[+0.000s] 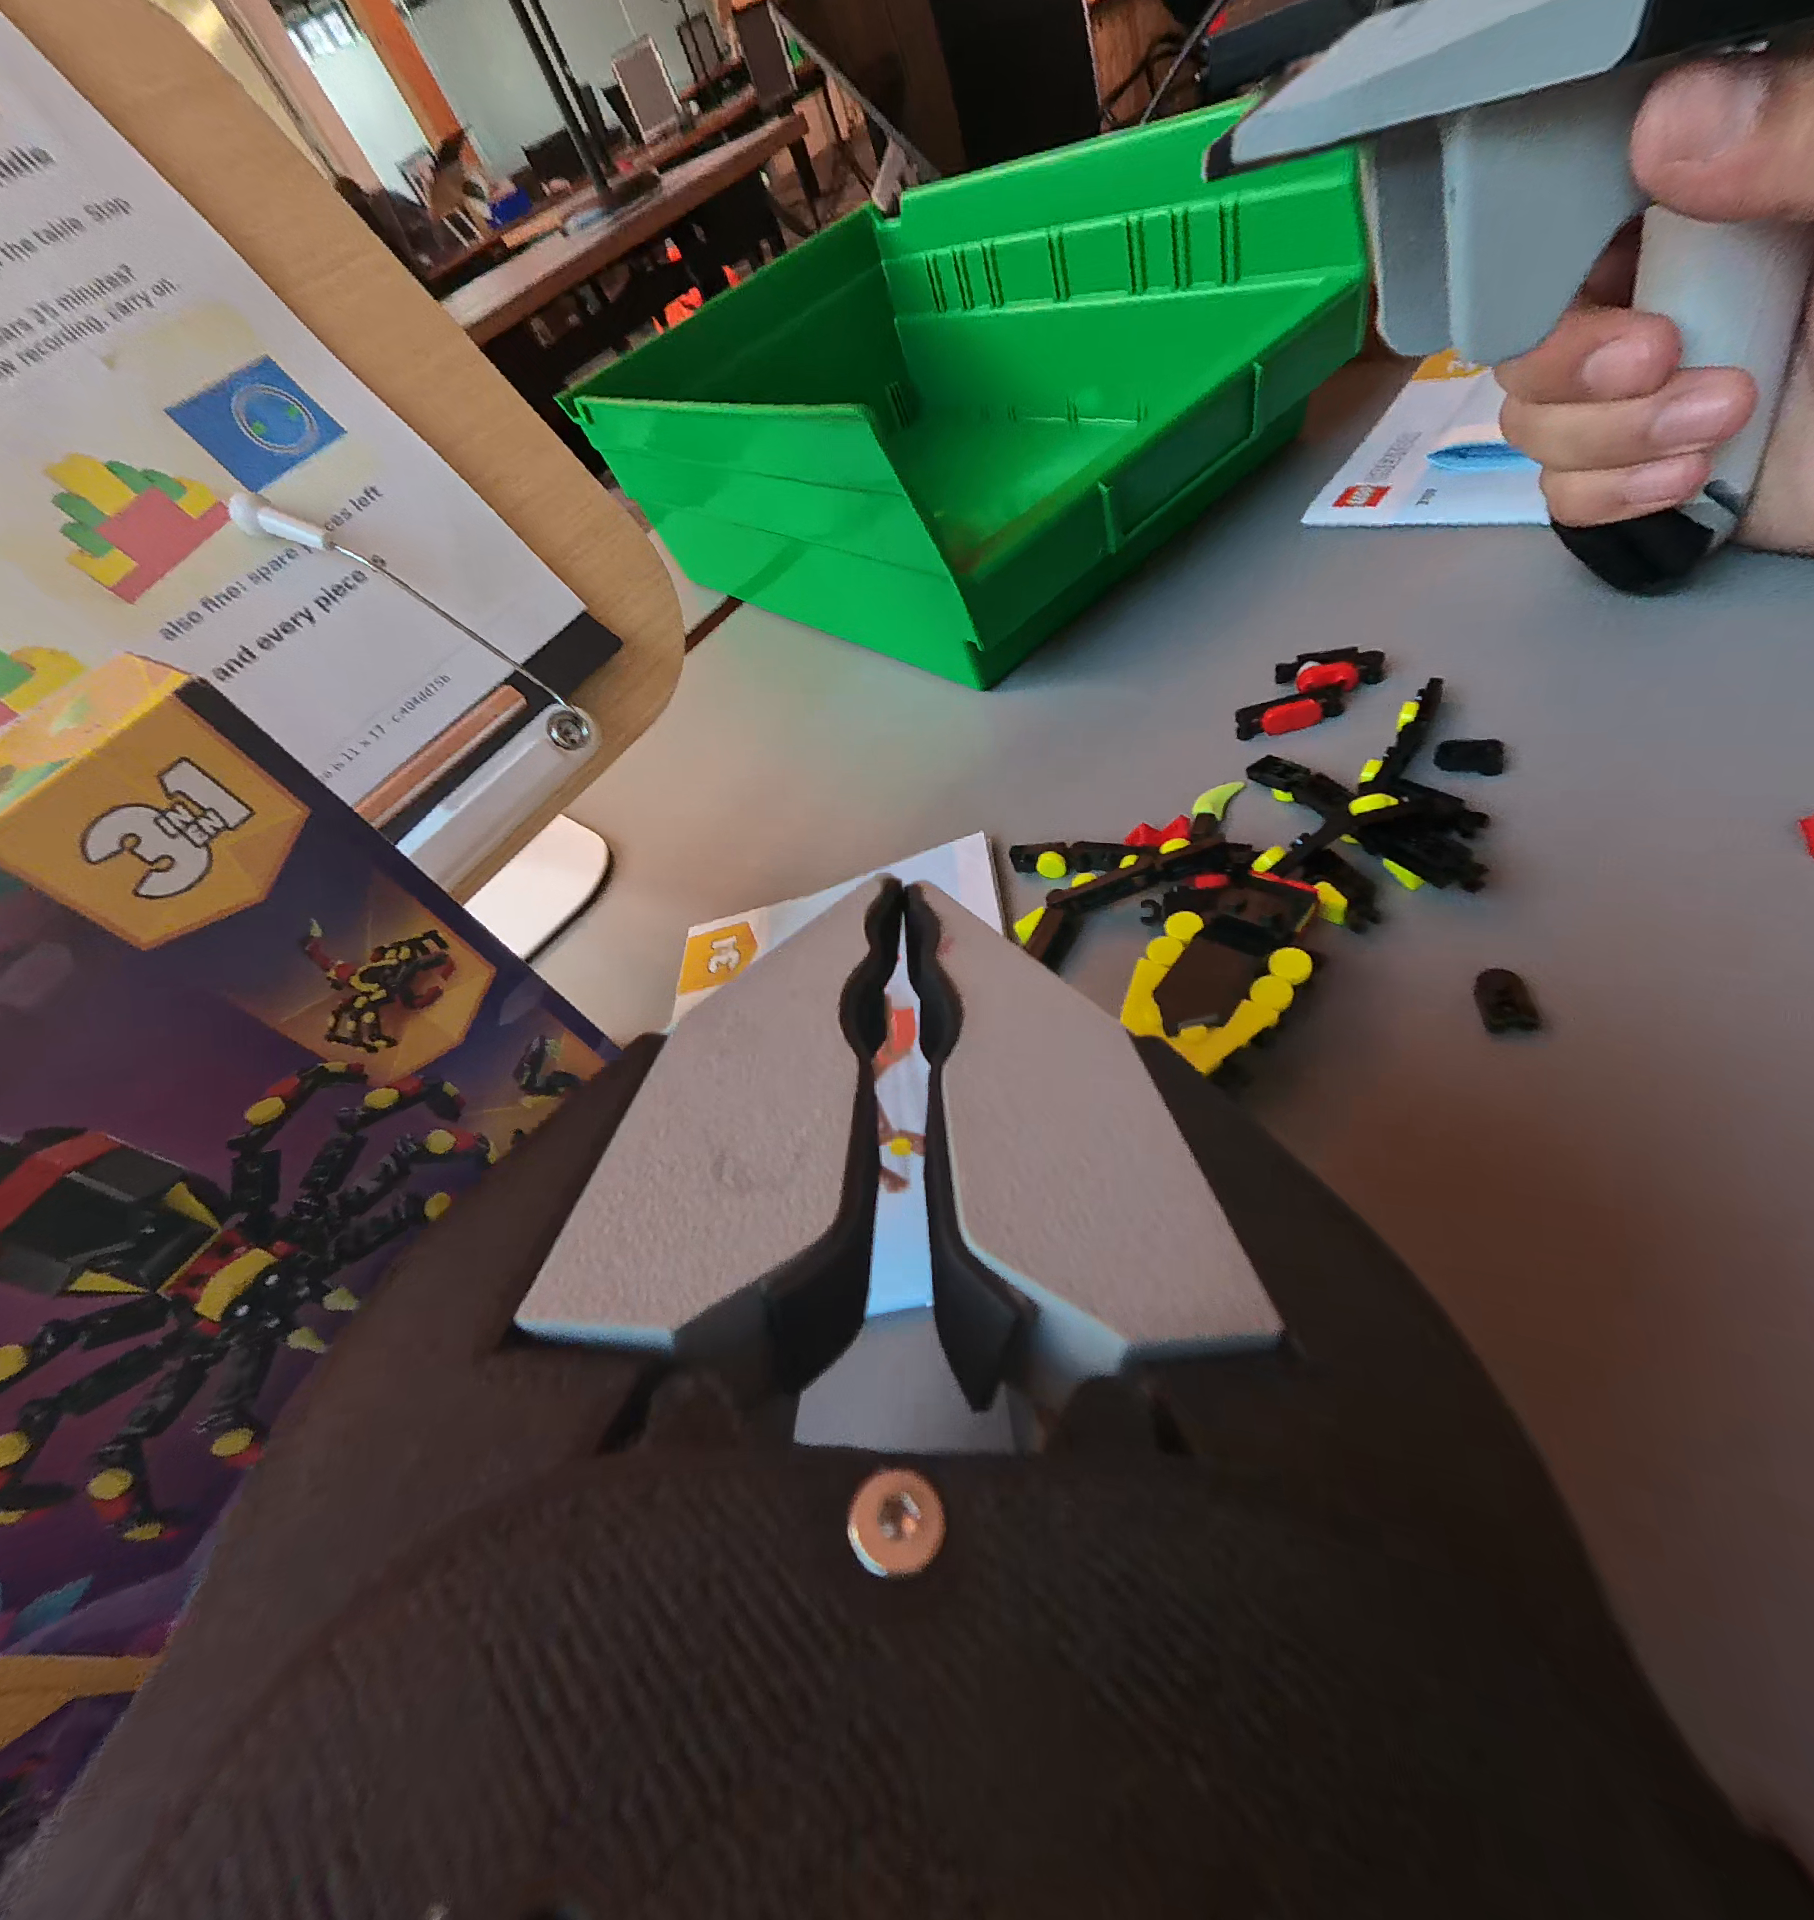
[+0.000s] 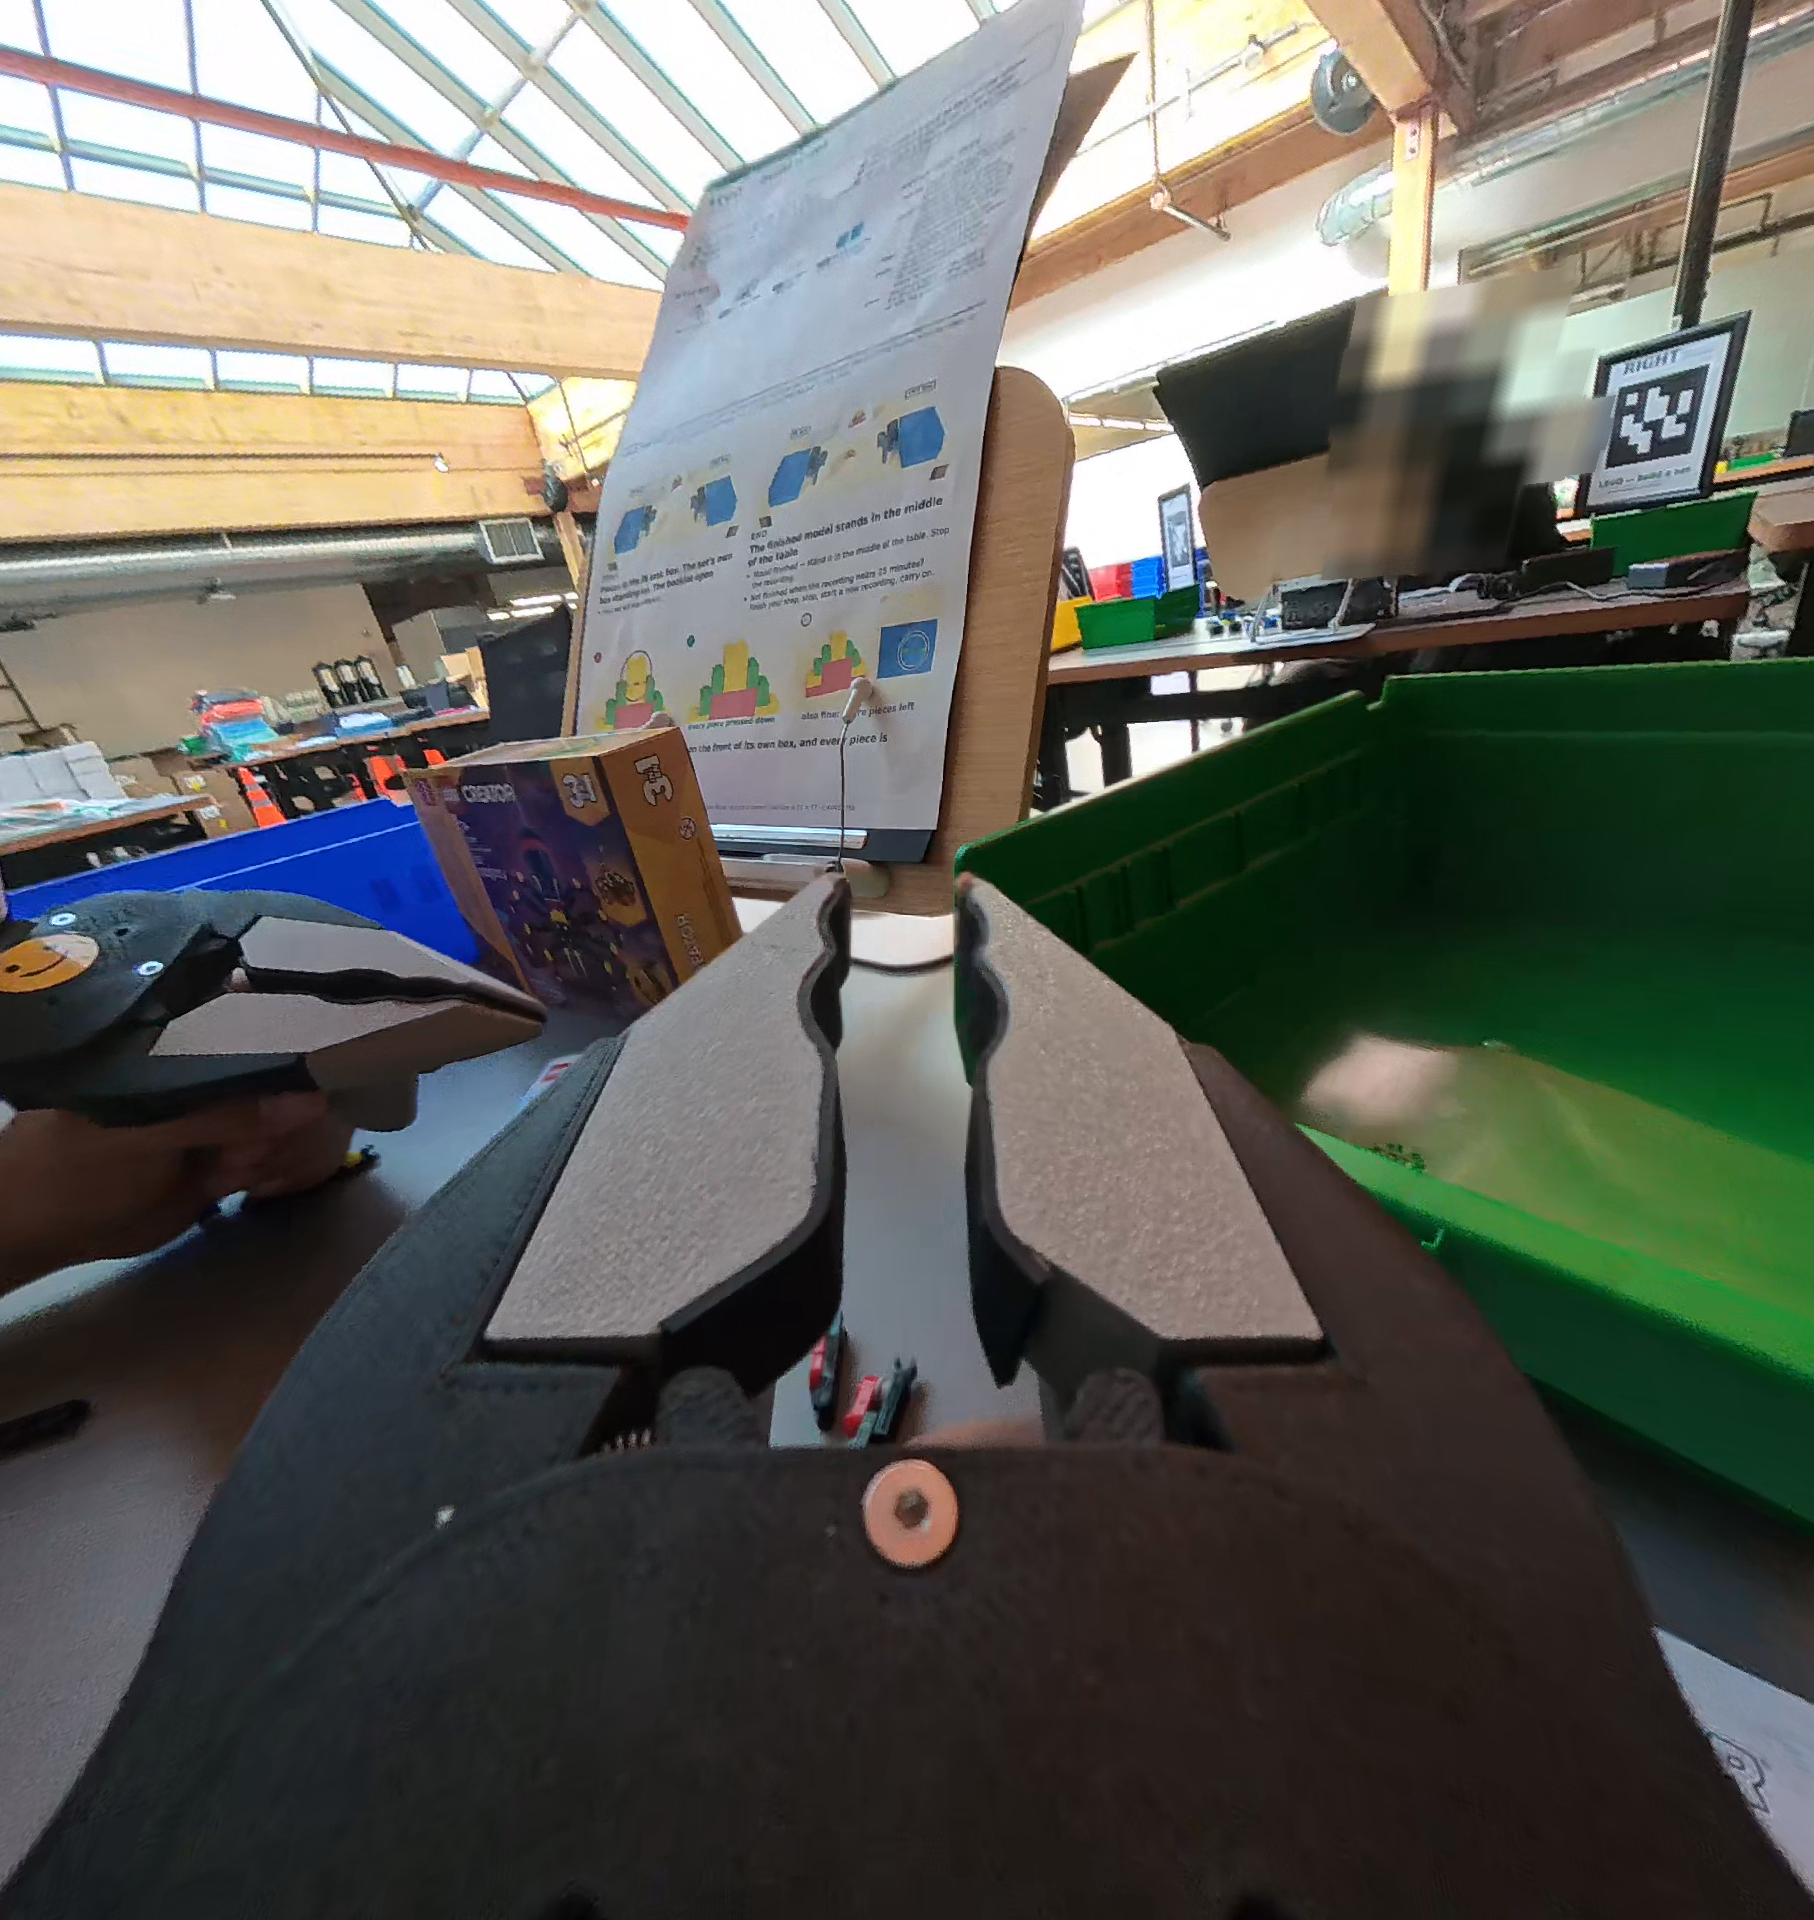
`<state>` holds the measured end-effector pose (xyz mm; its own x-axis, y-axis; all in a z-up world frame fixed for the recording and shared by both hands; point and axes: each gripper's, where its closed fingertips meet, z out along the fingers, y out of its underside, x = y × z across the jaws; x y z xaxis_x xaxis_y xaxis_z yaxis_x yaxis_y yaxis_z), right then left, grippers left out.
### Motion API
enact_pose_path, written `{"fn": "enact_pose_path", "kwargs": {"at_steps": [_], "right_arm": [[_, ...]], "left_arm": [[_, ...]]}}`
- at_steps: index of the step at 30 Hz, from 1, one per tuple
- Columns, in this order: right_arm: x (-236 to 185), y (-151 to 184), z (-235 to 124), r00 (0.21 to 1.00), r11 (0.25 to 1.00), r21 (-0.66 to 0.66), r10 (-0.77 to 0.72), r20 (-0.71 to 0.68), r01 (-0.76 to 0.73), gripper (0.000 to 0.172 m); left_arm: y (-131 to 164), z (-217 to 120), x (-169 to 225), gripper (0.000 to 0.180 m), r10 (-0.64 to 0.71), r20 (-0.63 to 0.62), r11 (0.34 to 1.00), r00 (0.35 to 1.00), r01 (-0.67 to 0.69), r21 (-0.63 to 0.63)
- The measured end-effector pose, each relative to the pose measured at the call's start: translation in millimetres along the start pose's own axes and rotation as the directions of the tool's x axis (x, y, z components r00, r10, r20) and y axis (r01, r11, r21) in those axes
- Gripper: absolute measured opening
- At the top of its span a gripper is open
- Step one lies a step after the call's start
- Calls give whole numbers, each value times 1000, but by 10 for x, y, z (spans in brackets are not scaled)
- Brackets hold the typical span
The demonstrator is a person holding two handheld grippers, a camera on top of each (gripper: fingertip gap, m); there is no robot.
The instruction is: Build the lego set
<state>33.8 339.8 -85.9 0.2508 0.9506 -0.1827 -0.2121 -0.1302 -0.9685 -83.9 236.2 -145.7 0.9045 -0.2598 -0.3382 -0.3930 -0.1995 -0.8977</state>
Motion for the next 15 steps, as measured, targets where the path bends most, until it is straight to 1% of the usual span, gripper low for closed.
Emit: {"fn": "enact_pose_path", "kwargs": {"at_steps": [1,4,7,9,12,15], "right_arm": [[-2,-26,-20,1000,1000,20,8,8,-8,13],[-17,-63,-51,999,999,45,21,31,-22,12],[-127,-14,-14,997,999,13,-38,62,37,14],[-229,29,28,993,996,-5,-93,79,93,13],[-351,105,86,981,984,-38,-172,93,177,12],[-385,127,103,974,976,-46,-208,94,213,10]], "left_arm": [[-36,-17,-15,0,7,16,1000,1000,-7,28],[-127,-95,-128,0,-24,84,994,996,15,106],[-173,-153,-207,0,-33,152,989,988,11,148],[-207,-162,-169,0,-8,160,986,987,-18,164],[-222,-146,-62,0,106,196,981,975,-135,138],[-160,-95,-11,0,249,263,964,932,-265,25]]}}
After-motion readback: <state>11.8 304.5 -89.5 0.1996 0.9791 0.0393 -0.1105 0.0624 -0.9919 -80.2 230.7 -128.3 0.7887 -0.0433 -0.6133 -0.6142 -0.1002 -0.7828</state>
